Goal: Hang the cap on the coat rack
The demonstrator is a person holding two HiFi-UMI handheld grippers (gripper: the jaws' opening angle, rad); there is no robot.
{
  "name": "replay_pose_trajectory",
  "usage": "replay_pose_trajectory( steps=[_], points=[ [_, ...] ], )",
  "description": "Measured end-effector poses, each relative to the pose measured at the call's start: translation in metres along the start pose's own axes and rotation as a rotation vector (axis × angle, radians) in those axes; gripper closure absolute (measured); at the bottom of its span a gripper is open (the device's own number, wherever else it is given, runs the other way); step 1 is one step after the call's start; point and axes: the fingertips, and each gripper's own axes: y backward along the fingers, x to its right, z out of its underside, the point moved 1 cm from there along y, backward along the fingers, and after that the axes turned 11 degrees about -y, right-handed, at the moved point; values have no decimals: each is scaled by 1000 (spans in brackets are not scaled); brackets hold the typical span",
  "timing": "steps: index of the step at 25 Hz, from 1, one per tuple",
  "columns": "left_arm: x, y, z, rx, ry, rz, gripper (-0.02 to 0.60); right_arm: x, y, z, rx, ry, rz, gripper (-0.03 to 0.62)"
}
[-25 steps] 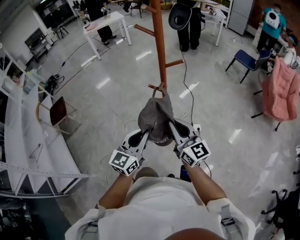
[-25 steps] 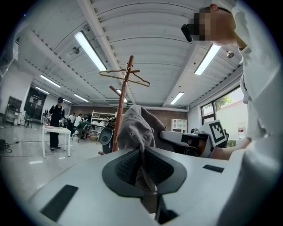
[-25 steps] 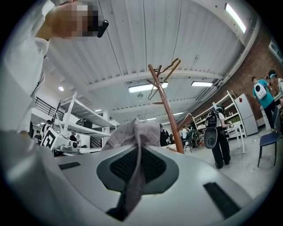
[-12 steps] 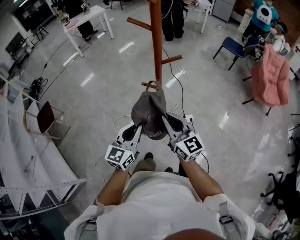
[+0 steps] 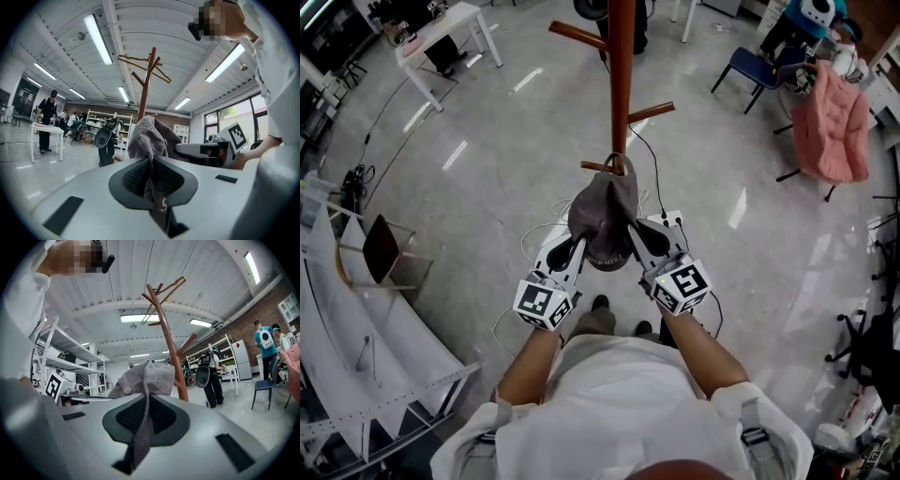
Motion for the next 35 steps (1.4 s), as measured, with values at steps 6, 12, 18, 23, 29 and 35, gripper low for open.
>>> replay_pose_trajectory(
  steps=[6,12,18,23,29,35],
  points=[
    [-4,-23,24,-22,31,69,549,27,-9,16,-21,-18,81,565],
    [-14,-42,41,-41,47,122,549,51,-24,39,-60,-27,156,565],
    [-13,-52,56,-47,52,164,549,52,-19,44,-43,-9,182,565],
    [-12,-47,50,-14,42,183,549,40,-13,39,-15,28,176,565],
    [-15,-37,53,-9,50,183,549,26,-12,36,-10,79,144,565],
    [-14,-31,74,-66,68,185,549,28,-7,50,-52,55,147,565]
  ],
)
